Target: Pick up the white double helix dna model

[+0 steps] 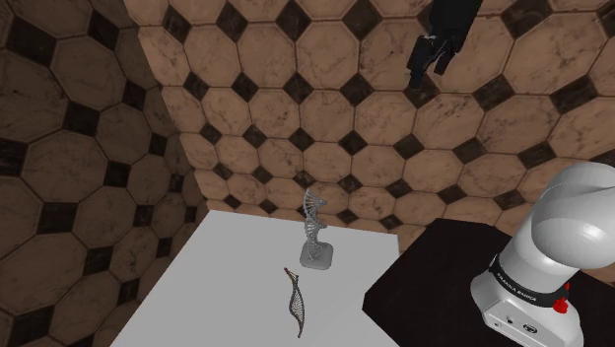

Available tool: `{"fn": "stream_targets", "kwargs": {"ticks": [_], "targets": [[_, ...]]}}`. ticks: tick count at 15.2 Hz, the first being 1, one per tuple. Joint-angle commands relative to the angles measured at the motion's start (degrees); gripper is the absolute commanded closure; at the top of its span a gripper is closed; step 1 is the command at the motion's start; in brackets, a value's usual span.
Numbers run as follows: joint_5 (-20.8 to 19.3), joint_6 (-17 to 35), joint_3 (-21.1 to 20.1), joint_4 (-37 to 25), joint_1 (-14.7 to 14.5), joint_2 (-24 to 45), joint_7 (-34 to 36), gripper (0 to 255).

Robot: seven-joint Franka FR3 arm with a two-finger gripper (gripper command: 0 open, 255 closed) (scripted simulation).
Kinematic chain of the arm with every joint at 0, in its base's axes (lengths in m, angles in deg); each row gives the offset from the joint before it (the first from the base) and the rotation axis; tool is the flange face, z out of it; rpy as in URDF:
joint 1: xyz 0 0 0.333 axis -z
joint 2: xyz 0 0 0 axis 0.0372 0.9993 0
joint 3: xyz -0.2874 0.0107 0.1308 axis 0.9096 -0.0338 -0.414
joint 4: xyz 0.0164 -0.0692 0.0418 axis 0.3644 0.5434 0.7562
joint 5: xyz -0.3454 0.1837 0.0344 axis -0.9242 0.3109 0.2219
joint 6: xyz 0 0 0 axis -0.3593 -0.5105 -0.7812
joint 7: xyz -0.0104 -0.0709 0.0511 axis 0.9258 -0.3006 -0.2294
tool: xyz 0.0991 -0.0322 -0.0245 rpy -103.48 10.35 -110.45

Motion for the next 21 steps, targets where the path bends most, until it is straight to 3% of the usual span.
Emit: {"fn": "stream_targets", "kwargs": {"ticks": [1,12,17,21], "targets": [[0.0,0.0,0.0,0.0,0.0,0.0,0.0,0],[5.5,22.0,-12.3,23.9,-1.0,-8.1,18.1,0],[8.1,33.8,-20.4,30.6,-1.1,-5.8,27.7,0],[9.3,44.1,-28.7,33.6,0.9,-0.5,36.5,0]]}}
